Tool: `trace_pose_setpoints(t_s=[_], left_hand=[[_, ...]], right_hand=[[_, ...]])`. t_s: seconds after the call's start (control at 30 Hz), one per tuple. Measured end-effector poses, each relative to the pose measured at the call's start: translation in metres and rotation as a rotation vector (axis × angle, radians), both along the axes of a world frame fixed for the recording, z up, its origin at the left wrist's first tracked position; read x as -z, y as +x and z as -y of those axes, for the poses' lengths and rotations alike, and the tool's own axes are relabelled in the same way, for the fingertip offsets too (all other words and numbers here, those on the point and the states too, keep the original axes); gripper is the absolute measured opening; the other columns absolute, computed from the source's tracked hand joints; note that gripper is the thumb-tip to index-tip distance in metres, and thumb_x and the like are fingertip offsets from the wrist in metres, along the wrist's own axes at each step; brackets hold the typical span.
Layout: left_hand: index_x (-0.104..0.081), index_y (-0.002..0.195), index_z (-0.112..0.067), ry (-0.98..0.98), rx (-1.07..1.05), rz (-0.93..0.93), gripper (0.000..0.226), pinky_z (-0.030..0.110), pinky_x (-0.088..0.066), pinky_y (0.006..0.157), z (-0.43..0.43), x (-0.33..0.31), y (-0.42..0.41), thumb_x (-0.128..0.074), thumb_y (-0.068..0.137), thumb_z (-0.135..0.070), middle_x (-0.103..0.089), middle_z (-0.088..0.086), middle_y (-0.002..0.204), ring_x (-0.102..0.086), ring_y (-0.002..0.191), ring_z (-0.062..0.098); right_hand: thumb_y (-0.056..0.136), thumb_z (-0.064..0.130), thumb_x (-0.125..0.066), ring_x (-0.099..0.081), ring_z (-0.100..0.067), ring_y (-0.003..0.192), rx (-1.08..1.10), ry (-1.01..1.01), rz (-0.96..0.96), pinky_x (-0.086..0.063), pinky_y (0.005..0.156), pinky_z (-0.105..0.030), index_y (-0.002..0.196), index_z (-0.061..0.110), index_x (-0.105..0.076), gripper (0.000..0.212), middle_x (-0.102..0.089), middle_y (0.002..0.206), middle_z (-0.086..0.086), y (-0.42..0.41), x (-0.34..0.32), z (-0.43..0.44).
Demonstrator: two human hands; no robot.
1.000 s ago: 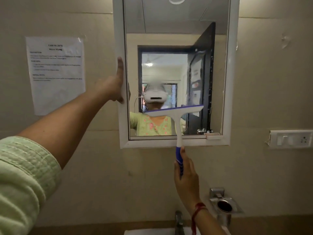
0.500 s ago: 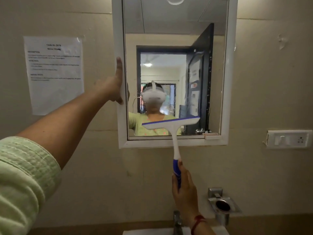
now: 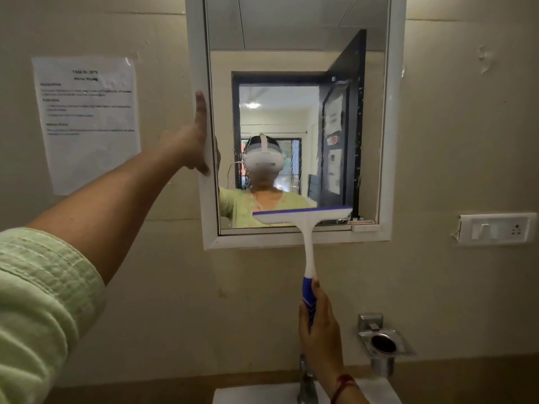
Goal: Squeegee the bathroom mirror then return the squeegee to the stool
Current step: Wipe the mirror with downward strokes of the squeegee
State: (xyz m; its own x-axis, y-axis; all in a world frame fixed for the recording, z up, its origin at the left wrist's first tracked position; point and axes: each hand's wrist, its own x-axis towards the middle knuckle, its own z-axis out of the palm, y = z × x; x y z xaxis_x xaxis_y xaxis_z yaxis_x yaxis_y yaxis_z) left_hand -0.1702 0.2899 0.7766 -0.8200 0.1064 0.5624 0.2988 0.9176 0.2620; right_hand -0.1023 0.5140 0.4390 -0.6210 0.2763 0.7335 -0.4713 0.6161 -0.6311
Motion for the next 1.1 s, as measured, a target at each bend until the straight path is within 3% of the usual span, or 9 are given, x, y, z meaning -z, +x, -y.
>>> trace_pose_setpoints(t_s=[0.07, 0.23, 0.33, 0.43, 0.6, 0.8, 0.9, 1.0, 1.1], left_hand=[[0.052, 0.122, -0.033, -0.022, -0.02, -0.012, 0.141, 0.053, -0.047, 0.093, -0.003, 0.001, -0.002, -0.079, 0.073, -0.016, -0.055, 0.037, 0.115, -0.063, 0.078, 0.036], [0.05, 0.117, -0.042, 0.033, 0.001, -0.007, 0.132, 0.06, -0.043, 0.094, 0.001, 0.001, -0.008, -0.075, 0.078, -0.024, -0.049, 0.035, 0.126, -0.058, 0.101, 0.048], [0.052, 0.117, -0.038, 0.054, 0.009, 0.007, 0.131, 0.059, -0.038, 0.101, -0.001, 0.001, -0.007, -0.073, 0.08, -0.026, -0.046, 0.038, 0.127, -0.057, 0.104, 0.048], [0.053, 0.118, -0.035, 0.008, -0.02, -0.006, 0.139, 0.057, -0.036, 0.103, -0.003, 0.002, -0.003, -0.078, 0.075, -0.022, -0.049, 0.037, 0.125, -0.059, 0.104, 0.045], [0.051, 0.124, -0.027, -0.089, -0.081, -0.035, 0.147, 0.056, -0.04, 0.099, -0.004, 0.004, 0.001, -0.084, 0.066, -0.016, -0.056, 0.035, 0.118, -0.061, 0.101, 0.042], [0.053, 0.121, -0.031, -0.053, -0.048, -0.011, 0.145, 0.056, -0.044, 0.095, -0.003, 0.003, 0.001, -0.082, 0.069, -0.015, -0.056, 0.035, 0.116, -0.064, 0.091, 0.039], [0.051, 0.123, -0.032, 0.008, -0.012, 0.009, 0.134, 0.055, -0.044, 0.096, -0.005, 0.004, 0.003, -0.075, 0.078, -0.021, -0.052, 0.036, 0.122, -0.063, 0.093, 0.042], [0.049, 0.125, -0.033, -0.031, -0.041, -0.006, 0.142, 0.056, -0.047, 0.09, -0.005, 0.004, 0.004, -0.081, 0.07, -0.015, -0.056, 0.033, 0.116, -0.064, 0.087, 0.04], [0.05, 0.123, -0.033, -0.014, -0.034, 0.001, 0.139, 0.056, -0.045, 0.093, -0.005, 0.004, 0.003, -0.079, 0.074, -0.017, -0.056, 0.034, 0.116, -0.064, 0.089, 0.041]], right_hand=[[0.092, 0.023, -0.051, -0.055, 0.001, 0.076, -0.015, -0.011, -0.022, -0.045, 0.059, -0.006, 0.13, 0.051, -0.016, 0.059, -0.054, 0.112, 0.005, 0.002, -0.008, 0.001], [0.092, 0.032, -0.046, -0.055, -0.005, 0.069, -0.058, -0.016, -0.128, -0.047, 0.054, -0.014, 0.136, 0.048, -0.016, 0.055, -0.051, 0.092, 0.01, -0.002, -0.061, -0.006], [0.092, 0.028, -0.048, -0.055, -0.006, 0.066, -0.029, 0.018, -0.092, -0.045, 0.051, -0.015, 0.133, 0.049, -0.016, 0.056, -0.052, 0.094, 0.007, -0.001, -0.055, -0.009], [0.091, 0.02, -0.053, -0.056, -0.004, 0.074, -0.019, 0.063, 0.012, -0.046, 0.058, -0.011, 0.128, 0.05, -0.014, 0.062, -0.055, 0.11, 0.0, 0.005, -0.015, -0.008], [0.089, 0.021, -0.056, -0.057, 0.001, 0.075, -0.021, 0.096, 0.032, -0.043, 0.059, -0.002, 0.13, 0.054, -0.011, 0.069, -0.056, 0.111, 0.009, 0.008, -0.008, -0.008], [0.091, 0.025, -0.05, -0.055, -0.004, 0.064, 0.034, 0.004, -0.015, -0.044, 0.049, -0.011, 0.141, 0.03, -0.023, 0.057, -0.055, 0.096, 0.005, 0.002, -0.029, -0.018], [0.09, 0.018, -0.054, -0.056, -0.003, 0.069, 0.06, 0.015, 0.059, -0.043, 0.051, -0.007, 0.136, 0.039, -0.019, 0.062, -0.058, 0.104, 0.0, 0.01, -0.001, -0.019], [0.089, 0.017, -0.057, -0.058, -0.004, 0.077, 0.055, 0.022, 0.09, -0.043, 0.058, -0.008, 0.127, 0.051, -0.019, 0.063, -0.059, 0.117, -0.002, 0.017, 0.018, -0.015], [0.09, 0.021, -0.054, -0.057, 0.0, 0.073, 0.05, 0.004, 0.044, -0.043, 0.055, -0.008, 0.129, 0.055, -0.016, 0.063, -0.058, 0.111, 0.003, 0.015, 0.002, -0.015]])
